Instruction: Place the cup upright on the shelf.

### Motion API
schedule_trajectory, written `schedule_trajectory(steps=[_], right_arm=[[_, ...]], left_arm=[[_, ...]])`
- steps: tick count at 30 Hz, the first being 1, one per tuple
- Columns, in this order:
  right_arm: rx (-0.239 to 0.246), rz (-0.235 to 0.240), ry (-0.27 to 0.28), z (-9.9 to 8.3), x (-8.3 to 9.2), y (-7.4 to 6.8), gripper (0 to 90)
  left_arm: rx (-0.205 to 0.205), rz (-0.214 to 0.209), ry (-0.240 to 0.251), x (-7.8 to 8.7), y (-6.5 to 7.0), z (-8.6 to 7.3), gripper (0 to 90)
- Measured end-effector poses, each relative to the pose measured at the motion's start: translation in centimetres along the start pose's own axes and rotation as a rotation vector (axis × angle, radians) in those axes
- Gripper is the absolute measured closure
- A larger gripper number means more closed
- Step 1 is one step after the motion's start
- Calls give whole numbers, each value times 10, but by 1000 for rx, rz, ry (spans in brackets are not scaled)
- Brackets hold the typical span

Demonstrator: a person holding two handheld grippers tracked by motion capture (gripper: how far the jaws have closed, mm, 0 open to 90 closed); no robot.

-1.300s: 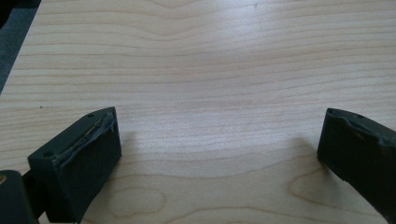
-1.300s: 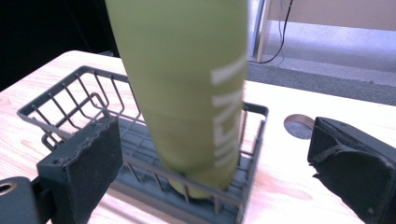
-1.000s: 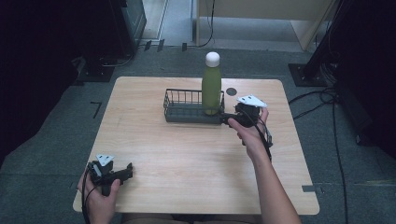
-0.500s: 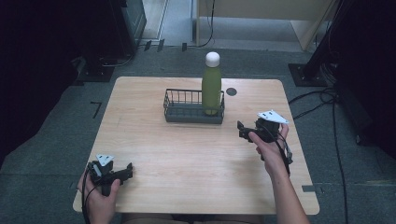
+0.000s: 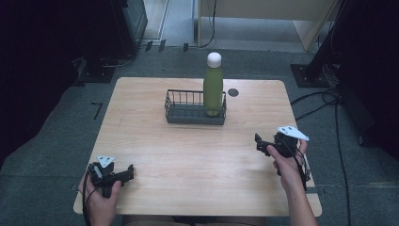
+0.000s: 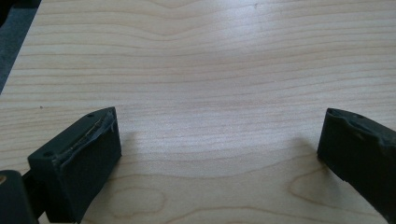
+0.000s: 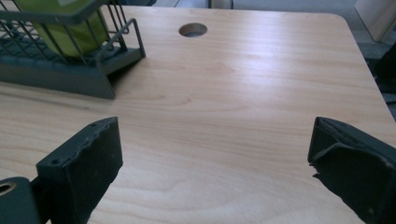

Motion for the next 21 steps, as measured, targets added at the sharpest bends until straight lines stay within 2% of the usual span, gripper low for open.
schedule_trajectory(steps=[11, 21], right_arm=[[-45, -40, -44, -42, 16, 22, 33], [-71, -70, -87, -75, 30, 34, 33]], left_arm=[[0, 0, -1, 0, 0, 0, 0], [-1, 0, -1, 0, 0, 0, 0]])
Point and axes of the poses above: each handheld gripper's, and its own axes: x roughly backward along the jaws, z roughly out of its top, y roughly to its right, the point moved 5 cm from there along -x, roughly forward along the jaws, and after that the axes turned 10 degrees about x, right-handed, at the moved point
